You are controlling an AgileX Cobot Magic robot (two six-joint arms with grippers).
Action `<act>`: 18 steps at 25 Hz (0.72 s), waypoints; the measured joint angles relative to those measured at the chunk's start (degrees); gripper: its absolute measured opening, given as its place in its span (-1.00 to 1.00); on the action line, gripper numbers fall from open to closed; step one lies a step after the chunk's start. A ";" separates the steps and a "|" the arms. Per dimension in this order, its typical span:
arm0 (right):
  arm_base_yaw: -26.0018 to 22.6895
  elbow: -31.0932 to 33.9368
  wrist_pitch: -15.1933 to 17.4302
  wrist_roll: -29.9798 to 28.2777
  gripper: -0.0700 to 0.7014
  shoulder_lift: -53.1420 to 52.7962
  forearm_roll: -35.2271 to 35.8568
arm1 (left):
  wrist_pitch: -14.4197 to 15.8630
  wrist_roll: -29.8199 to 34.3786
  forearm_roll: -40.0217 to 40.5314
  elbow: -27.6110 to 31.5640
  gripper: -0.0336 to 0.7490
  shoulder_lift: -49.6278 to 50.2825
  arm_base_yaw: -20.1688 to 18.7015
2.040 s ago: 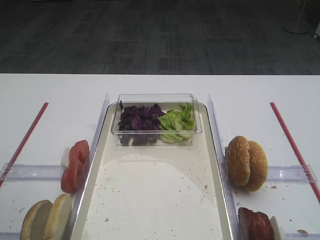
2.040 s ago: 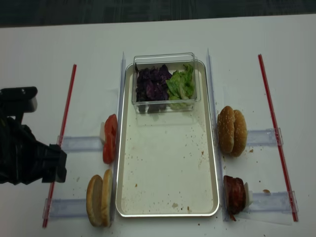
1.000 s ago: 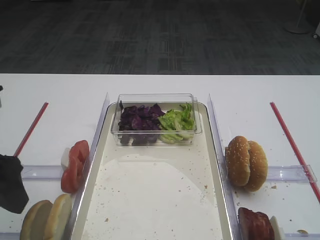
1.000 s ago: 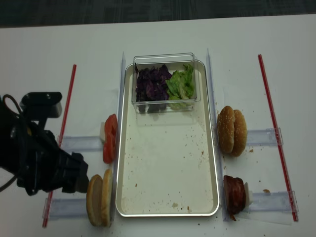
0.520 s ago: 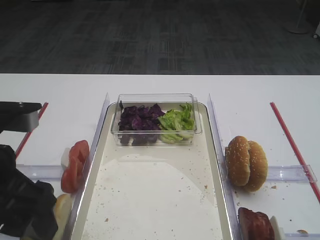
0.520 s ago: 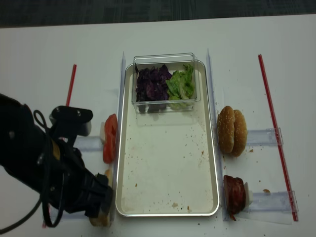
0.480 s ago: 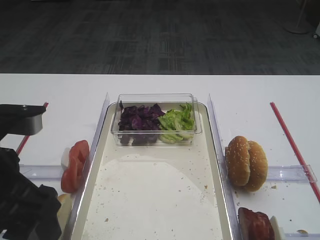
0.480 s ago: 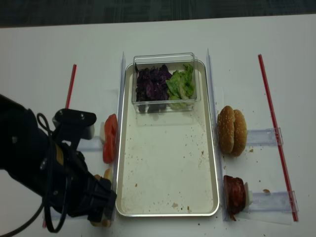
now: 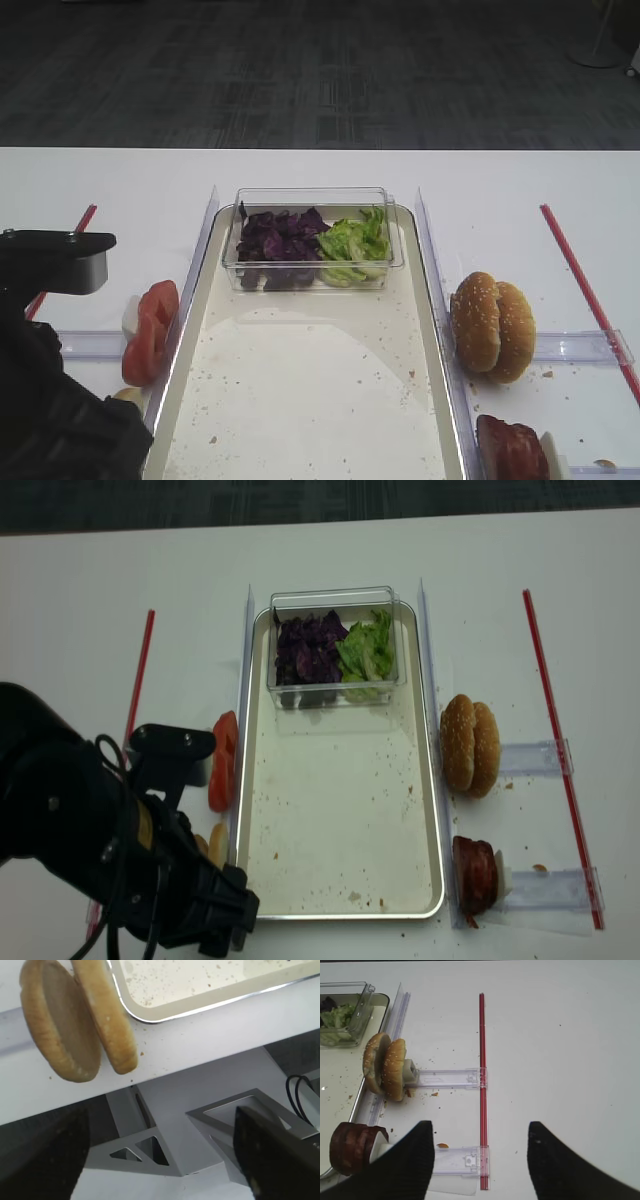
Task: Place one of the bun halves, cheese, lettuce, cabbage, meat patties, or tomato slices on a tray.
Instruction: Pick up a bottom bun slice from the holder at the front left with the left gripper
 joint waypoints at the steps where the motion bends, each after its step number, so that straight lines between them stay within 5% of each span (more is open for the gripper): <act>1: 0.00 0.00 0.00 0.00 0.34 0.00 0.00 | -0.24 0.00 0.00 0.00 0.47 0.51 0.00; 18: 0.00 0.00 0.00 -0.35 0.34 0.00 0.00 | -4.57 0.46 4.61 -5.02 0.34 13.98 0.00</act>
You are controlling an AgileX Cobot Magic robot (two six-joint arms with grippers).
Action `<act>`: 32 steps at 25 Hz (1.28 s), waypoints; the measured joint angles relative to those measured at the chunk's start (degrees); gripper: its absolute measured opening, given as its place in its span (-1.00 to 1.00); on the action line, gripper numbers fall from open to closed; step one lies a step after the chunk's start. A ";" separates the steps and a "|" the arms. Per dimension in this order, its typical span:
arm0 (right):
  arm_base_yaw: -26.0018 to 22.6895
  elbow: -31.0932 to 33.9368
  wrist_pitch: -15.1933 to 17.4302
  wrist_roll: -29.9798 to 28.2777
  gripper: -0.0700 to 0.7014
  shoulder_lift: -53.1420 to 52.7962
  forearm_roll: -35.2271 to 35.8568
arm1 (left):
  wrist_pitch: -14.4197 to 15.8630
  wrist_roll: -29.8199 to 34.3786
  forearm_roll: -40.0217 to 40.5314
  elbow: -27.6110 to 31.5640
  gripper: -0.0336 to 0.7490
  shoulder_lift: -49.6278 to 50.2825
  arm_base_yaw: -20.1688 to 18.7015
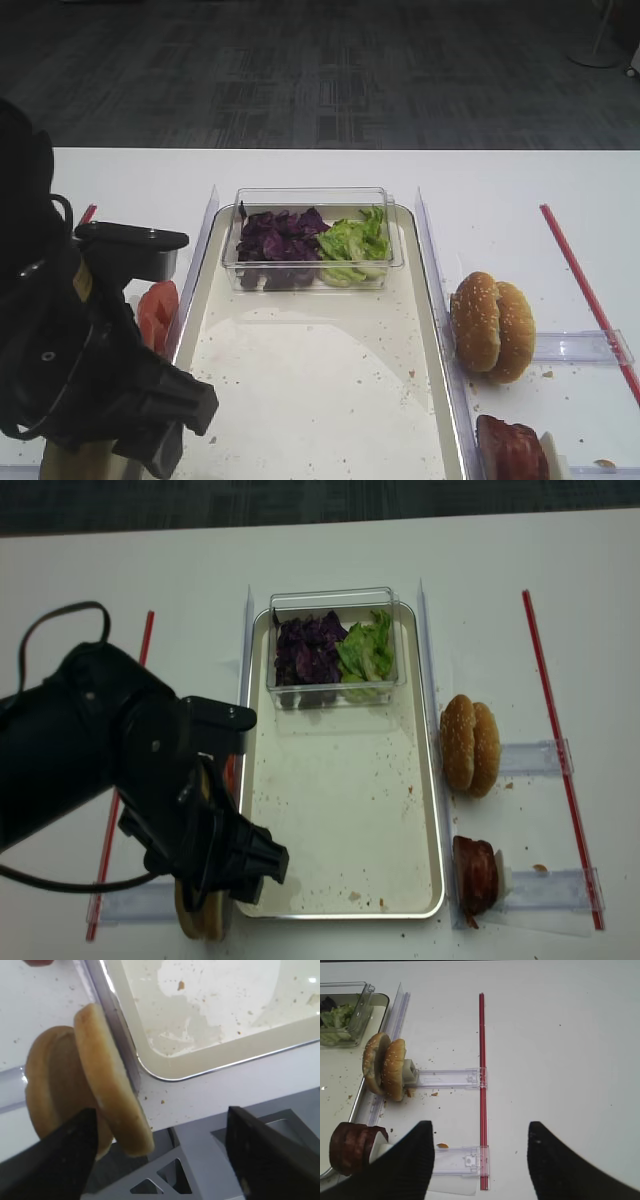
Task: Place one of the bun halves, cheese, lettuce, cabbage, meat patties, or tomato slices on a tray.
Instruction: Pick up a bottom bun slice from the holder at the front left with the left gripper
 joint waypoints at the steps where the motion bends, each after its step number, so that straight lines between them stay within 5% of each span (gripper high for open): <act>1: 0.00 0.00 0.00 0.35 0.34 0.00 0.00 | -0.09 0.00 0.13 -0.14 0.34 0.80 0.00; 14: 0.00 0.00 0.00 0.35 0.34 0.00 0.00 | -3.30 0.00 1.50 -0.22 0.25 5.97 0.10; 32: 0.00 0.00 0.00 0.35 0.34 0.00 0.00 | -3.40 0.00 2.30 -0.22 -0.06 7.12 1.78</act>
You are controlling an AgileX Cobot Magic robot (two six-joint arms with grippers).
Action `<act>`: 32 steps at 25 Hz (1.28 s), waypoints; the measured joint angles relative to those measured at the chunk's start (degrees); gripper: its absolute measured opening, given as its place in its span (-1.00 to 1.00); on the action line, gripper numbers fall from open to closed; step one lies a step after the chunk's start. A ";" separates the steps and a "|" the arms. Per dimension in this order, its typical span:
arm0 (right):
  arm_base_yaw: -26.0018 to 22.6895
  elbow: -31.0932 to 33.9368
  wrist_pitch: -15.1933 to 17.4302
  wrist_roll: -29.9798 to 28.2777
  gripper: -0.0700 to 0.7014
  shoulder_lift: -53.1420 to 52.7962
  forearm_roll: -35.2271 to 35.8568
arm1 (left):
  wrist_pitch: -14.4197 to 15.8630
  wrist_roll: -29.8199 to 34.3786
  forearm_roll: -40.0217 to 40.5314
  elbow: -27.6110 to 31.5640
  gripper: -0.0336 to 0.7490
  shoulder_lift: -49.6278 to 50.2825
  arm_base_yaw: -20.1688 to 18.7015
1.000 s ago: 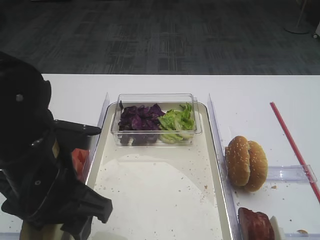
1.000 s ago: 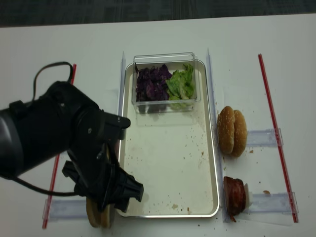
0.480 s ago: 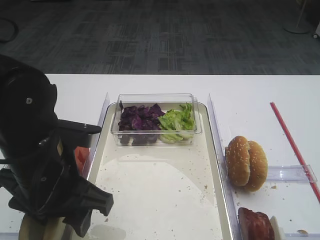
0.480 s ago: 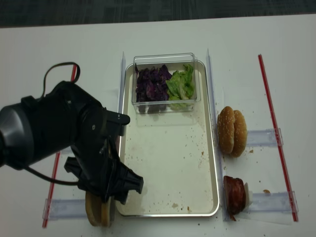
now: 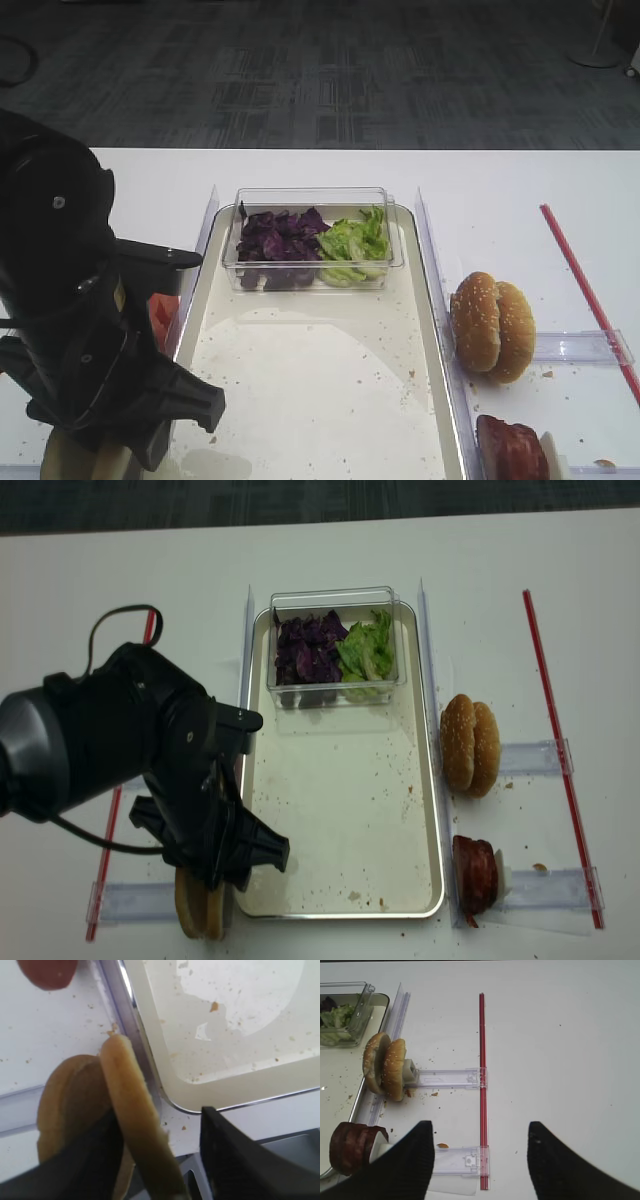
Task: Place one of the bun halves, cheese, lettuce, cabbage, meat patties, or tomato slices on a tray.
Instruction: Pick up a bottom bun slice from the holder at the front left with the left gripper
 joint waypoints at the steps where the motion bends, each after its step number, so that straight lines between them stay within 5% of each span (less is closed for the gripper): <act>1: 0.00 0.00 0.00 0.00 0.34 0.00 0.00 | 0.00 0.00 0.03 0.00 -0.10 0.00 0.00; 32: 0.00 0.00 0.00 -0.35 0.34 0.00 0.00 | 3.01 -2.01 4.53 -1.13 -0.73 0.07 0.00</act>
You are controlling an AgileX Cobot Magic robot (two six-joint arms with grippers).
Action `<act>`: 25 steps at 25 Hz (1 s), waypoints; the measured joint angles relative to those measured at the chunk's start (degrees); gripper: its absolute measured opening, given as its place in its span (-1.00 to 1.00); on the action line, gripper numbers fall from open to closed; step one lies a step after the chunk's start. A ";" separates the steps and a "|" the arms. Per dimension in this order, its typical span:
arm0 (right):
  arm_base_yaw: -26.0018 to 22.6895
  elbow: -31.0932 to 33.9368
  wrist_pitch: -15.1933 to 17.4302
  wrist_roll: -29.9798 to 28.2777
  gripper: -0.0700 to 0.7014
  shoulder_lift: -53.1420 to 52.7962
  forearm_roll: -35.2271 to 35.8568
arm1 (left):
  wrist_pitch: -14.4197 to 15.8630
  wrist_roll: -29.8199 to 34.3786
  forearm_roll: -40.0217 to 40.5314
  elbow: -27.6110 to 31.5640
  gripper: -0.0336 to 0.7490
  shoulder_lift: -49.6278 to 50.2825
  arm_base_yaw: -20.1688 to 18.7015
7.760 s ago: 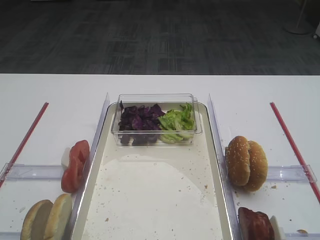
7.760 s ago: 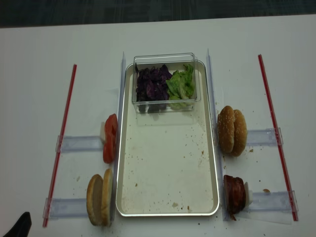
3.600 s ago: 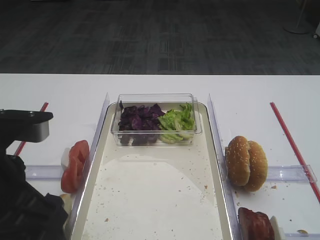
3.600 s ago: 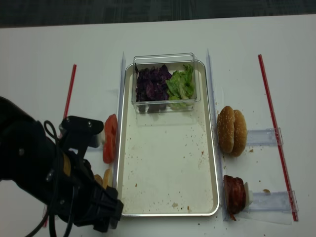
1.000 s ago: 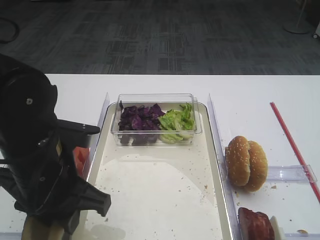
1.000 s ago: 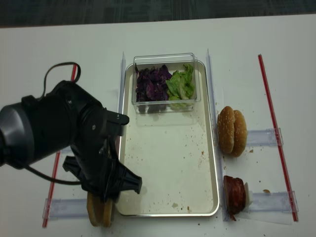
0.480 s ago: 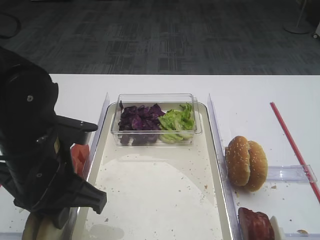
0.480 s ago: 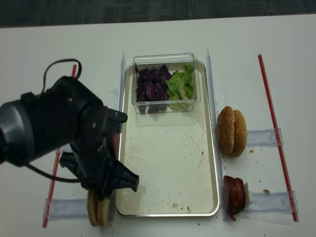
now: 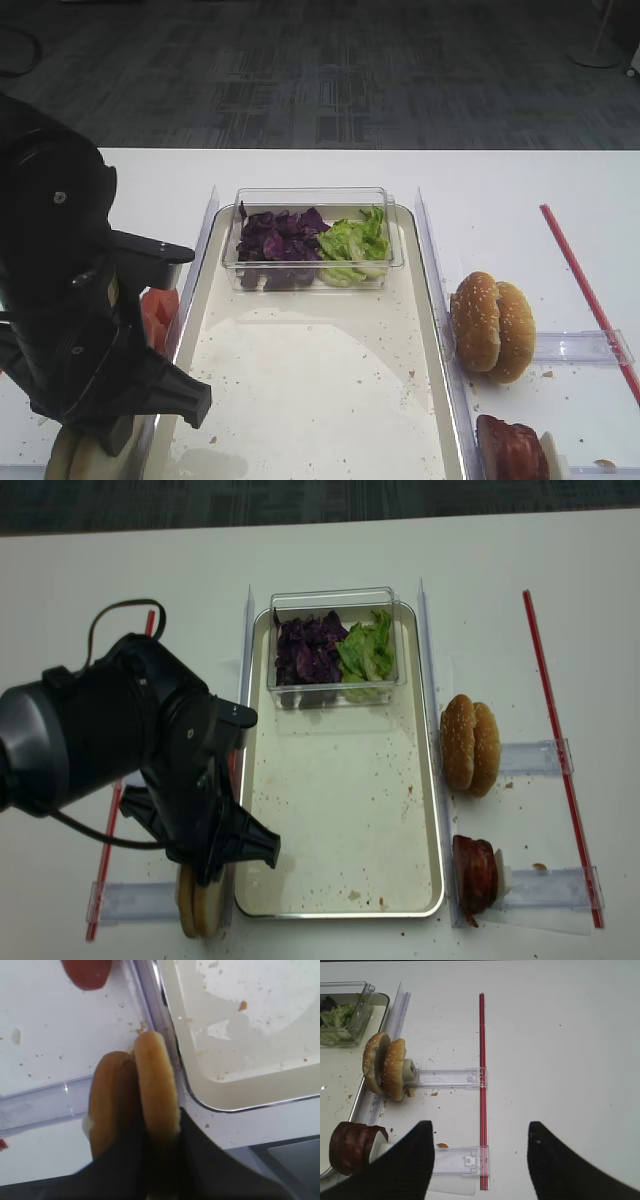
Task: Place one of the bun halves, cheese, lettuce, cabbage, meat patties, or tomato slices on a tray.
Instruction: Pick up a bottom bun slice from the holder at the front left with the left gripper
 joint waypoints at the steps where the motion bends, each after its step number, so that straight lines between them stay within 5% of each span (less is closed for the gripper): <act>1: 0.00 0.00 0.00 0.00 0.34 0.00 0.00 | 0.00 0.00 0.00 0.00 -0.73 0.00 0.00; 25: 0.00 0.00 0.00 0.00 0.34 0.00 0.00 | 6.80 2.38 0.03 -12.21 -0.74 -2.79 0.00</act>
